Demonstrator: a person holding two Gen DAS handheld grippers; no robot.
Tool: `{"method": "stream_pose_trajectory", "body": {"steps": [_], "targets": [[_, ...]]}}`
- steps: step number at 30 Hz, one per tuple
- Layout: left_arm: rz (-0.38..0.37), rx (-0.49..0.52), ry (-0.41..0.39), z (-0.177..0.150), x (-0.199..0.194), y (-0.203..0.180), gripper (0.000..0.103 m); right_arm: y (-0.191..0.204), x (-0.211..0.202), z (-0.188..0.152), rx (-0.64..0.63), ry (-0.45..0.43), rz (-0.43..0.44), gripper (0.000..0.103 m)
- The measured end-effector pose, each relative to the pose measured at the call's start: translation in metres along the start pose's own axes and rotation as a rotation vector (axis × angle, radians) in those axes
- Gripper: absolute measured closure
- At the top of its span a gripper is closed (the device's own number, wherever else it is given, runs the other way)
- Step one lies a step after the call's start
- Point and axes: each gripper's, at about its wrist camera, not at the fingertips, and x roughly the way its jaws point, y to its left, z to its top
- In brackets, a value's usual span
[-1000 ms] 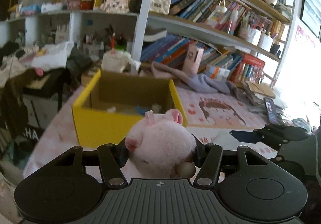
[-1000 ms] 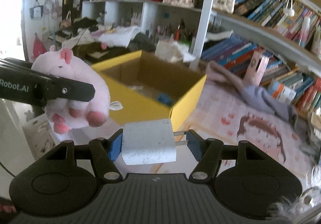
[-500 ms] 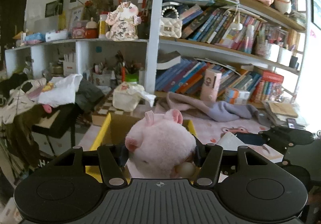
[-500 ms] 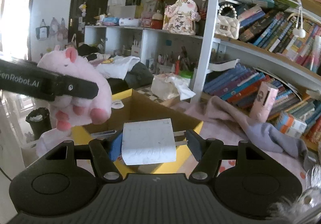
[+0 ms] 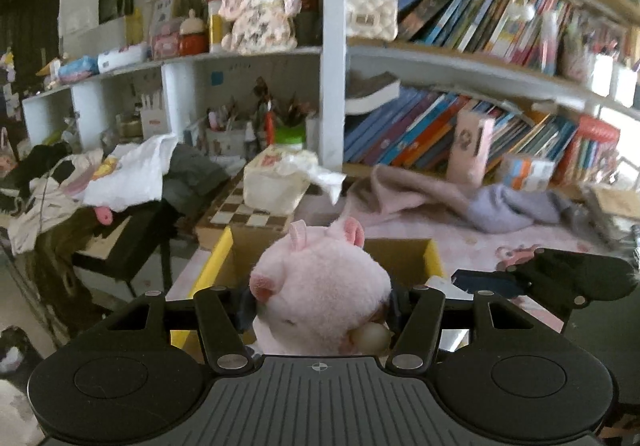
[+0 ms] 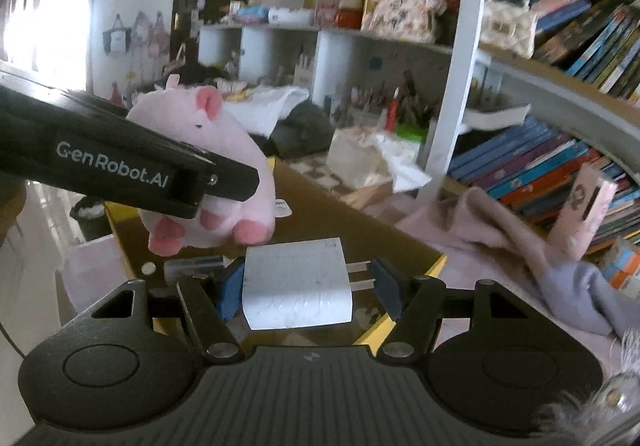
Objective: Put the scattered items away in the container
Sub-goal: 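Lower the plush pig and charger into the yellow box with both tools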
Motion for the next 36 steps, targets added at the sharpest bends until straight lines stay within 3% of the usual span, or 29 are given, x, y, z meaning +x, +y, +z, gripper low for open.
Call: {"method": "stream_pose_trajectory", "body": {"steps": [9,17,36], "targets": [[0.047,-0.002,0.115,-0.009,0.043,-0.001,0.044,-0.006,0.04,-0.011,-0.024,0.126,0.055,0.039],[0.074,-0.002,0.198,-0.021,0.069,-0.002,0.044,-0.001,0.054,-0.013,-0.123,0.154,0.078,0.038],[0.11,0.018,0.215,-0.019,0.088,-0.005,0.037,0.0,0.076,-0.016,-0.208,0.202,0.145,0.038]]}}
